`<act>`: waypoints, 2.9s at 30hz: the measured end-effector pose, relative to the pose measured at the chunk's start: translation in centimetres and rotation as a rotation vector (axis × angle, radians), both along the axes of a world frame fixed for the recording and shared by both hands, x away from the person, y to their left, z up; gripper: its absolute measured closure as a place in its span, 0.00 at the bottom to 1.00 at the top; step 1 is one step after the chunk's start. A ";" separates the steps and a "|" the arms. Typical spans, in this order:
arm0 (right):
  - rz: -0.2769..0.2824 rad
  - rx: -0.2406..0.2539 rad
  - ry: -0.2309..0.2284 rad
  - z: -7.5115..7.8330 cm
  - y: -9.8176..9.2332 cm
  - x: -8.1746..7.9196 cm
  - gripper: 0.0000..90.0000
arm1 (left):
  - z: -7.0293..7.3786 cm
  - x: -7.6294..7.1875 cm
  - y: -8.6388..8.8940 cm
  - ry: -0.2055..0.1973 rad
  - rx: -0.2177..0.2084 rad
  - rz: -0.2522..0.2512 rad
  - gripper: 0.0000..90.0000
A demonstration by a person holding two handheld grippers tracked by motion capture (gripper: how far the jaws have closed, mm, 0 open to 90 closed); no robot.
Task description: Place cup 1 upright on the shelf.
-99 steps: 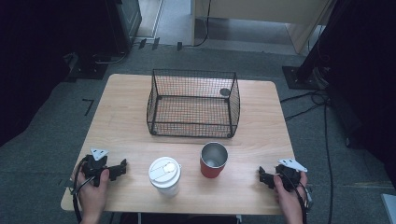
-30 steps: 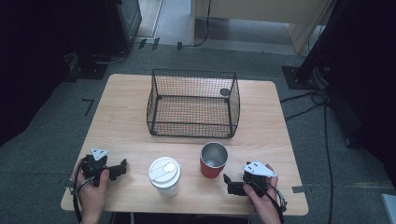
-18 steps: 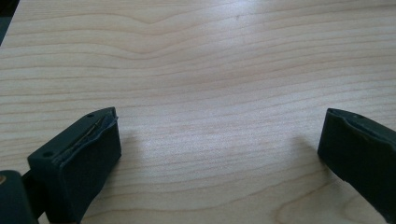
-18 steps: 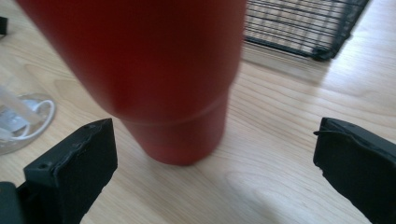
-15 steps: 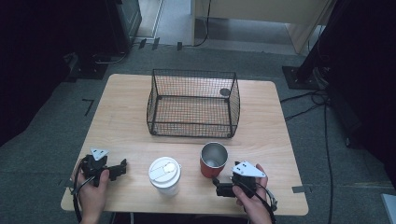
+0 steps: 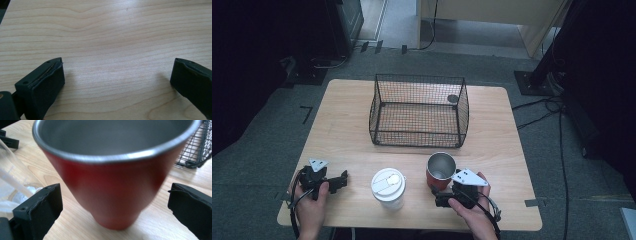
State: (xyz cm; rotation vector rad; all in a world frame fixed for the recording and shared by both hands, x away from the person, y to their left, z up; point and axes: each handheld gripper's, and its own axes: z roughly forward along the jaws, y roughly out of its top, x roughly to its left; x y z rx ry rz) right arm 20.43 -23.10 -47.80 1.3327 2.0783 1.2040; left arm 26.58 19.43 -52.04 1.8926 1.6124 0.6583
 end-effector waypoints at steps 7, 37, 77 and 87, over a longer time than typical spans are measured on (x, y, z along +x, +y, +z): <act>-0.017 0.002 0.001 0.1 1.2 0.7 0.00 | 0.0 0.0 0.0 0.000 0.000 0.000 0.00; -0.152 -0.004 -0.069 1.4 2.4 1.9 0.08 | 0.0 0.0 0.0 0.000 0.000 0.000 0.00; -0.129 0.047 -0.168 7.5 3.8 4.5 0.08 | 0.0 0.0 0.0 0.001 0.000 0.000 0.00; -0.131 0.053 -0.198 9.0 4.0 5.3 0.08 | 0.0 0.0 0.0 0.000 0.000 0.000 0.00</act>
